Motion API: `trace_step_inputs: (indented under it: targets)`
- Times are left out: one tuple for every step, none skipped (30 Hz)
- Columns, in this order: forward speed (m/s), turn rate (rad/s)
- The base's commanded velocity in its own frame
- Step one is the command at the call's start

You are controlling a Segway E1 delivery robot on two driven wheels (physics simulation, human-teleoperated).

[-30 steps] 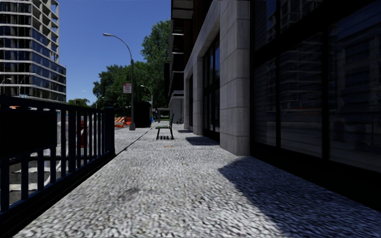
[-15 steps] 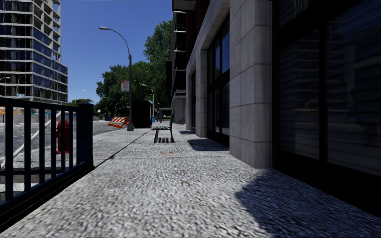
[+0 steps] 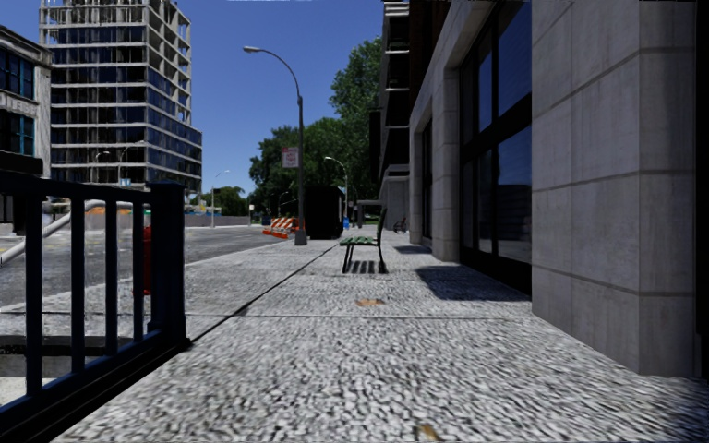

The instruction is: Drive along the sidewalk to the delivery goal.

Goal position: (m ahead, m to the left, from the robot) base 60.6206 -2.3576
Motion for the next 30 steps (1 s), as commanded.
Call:
trace_step_inputs:
  targets:
    - [2.0,0.47]
    - [2.0,0.47]
    - [2.0,0.47]
    - [2.0,0.47]
    - [2.0,0.44]
    - [2.0,0.27]
    - [2.0,0.11]
    - [2.0,0.11]
    - [2.0,0.06]
    - [2.0,0.05]
    - [2.0,0.15]
    - [2.0,0.15]
    - [2.0,0.25]
    - [2.0,0.33]
    - [2.0,0.35]
    - [2.0,0.35]
    - [2.0,0.38]
    - [2.0,0.4]
    - [2.0,0.42]
    - [2.0,0.42]
    - [2.0,0.43]
    - [2.0,0.43]
    - [2.0,0.44]
    - [2.0,0.44]
    - [2.0,0.44]
    - [2.0,0.44]
    - [2.0,0.44]
    - [2.0,0.44]
    - [2.0,0.44]
    - [2.0,0.44]
